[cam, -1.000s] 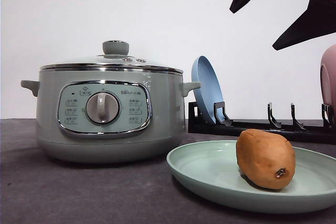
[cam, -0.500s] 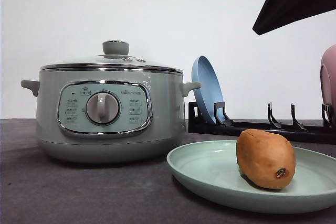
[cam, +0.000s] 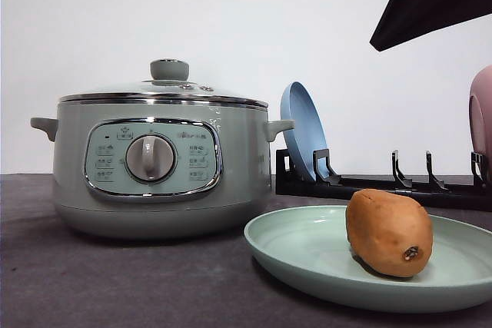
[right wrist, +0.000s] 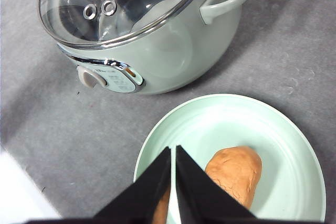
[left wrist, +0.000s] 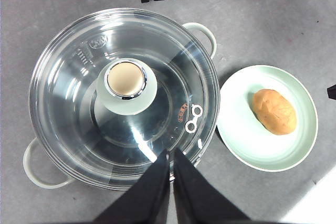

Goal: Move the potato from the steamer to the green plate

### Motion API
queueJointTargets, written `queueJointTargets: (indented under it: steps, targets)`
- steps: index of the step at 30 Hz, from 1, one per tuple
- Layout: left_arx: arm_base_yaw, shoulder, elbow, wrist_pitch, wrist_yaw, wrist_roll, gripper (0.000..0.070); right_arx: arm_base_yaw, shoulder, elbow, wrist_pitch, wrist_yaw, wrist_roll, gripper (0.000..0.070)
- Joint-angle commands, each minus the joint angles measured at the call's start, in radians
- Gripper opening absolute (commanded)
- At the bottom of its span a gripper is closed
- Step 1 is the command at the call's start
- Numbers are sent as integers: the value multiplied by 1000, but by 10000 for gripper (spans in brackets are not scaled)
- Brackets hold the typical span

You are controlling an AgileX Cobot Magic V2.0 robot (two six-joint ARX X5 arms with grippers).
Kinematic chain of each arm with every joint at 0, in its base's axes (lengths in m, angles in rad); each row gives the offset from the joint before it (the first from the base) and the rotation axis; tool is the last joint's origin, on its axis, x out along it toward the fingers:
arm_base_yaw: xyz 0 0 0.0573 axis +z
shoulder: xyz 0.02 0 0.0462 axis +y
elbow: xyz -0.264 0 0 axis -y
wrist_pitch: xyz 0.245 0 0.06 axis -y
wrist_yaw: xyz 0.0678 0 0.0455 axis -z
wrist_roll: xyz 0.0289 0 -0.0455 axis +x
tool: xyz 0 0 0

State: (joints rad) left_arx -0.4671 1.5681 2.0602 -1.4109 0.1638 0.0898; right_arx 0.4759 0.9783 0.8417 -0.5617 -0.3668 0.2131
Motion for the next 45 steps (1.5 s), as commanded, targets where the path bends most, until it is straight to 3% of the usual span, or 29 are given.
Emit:
queueJointTargets:
  steps: [1, 10, 19, 22, 29, 34, 39, 45]
  targets:
    - [-5, 12, 26, -3, 6, -1, 1, 4, 5, 17, 7, 0, -12, 1]
    - [-1, -64, 26, 30, -8, -3, 1, 4, 5, 17, 7, 0, -12, 1]
    - [105, -294, -51, 370, -10, 8, 1, 5, 5, 17, 8, 0, -12, 1]
    - [173, -408, -186, 532, -10, 8, 1, 4, 5, 17, 8, 0, -12, 1]
    - [326, -715, -669, 942, -16, 33, 1, 4, 5, 17, 8, 0, -12, 1]
    - [401, -918, -993, 1171, -77, 56, 1, 4, 5, 17, 8, 0, -12, 1]
    - [458, -1094, -1248, 1276, -124, 56, 1, 4, 5, 17, 8, 0, -12, 1]
    - [497, -1248, -1463, 1279, -151, 55, 1, 4, 5, 17, 8, 0, -12, 1]
